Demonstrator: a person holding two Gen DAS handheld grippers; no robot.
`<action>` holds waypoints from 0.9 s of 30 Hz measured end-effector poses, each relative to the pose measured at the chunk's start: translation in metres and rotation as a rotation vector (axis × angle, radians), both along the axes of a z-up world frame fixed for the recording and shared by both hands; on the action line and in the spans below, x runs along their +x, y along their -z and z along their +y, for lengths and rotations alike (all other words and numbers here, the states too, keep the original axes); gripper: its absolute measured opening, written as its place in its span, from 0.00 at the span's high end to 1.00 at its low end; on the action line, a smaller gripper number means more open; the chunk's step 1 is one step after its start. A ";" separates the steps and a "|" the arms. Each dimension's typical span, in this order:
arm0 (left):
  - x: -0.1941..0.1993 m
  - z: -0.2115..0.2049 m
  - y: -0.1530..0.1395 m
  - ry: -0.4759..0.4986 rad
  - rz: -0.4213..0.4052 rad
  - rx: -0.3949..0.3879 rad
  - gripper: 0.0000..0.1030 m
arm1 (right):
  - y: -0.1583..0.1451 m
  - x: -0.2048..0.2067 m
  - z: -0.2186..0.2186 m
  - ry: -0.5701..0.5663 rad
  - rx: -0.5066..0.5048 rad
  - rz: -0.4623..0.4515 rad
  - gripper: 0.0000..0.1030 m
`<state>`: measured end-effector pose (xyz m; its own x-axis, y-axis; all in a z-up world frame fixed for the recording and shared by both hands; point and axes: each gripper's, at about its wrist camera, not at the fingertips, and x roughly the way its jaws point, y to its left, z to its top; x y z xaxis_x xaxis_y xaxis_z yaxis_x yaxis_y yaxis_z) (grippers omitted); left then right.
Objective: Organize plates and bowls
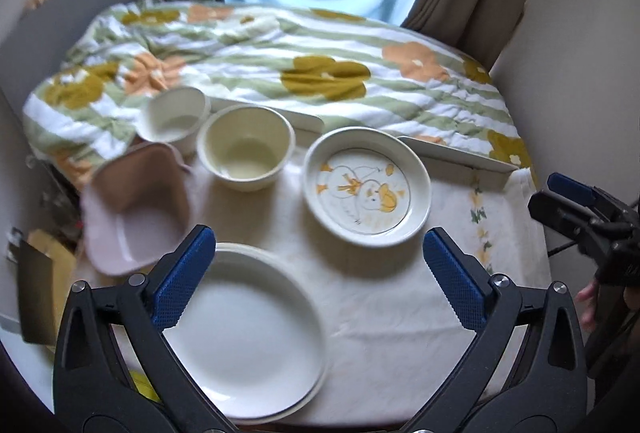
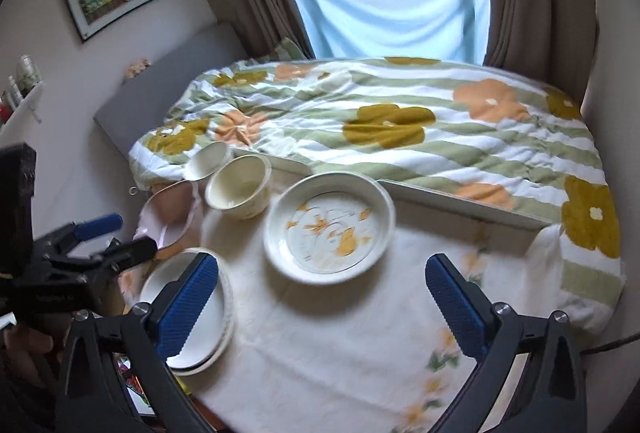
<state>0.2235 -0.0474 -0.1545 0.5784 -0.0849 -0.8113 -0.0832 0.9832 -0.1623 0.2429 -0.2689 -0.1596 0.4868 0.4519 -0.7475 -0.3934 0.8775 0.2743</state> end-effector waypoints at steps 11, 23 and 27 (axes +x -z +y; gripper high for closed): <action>0.081 0.019 0.109 -0.148 0.208 -0.176 0.08 | 0.089 0.113 -0.003 -0.105 -0.073 0.234 0.00; 0.116 0.010 0.160 -0.143 0.324 -0.166 0.69 | 0.160 0.160 0.023 -0.244 -0.092 0.373 0.68; 0.122 0.007 0.160 -0.144 0.327 -0.155 0.79 | 0.164 0.167 0.025 -0.257 -0.092 0.369 0.82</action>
<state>0.3454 -0.0402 -0.3147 0.3065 -0.1580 -0.9387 -0.2905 0.9236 -0.2503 0.4094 -0.2438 -0.3233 0.0615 0.4468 -0.8925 -0.4924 0.7914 0.3623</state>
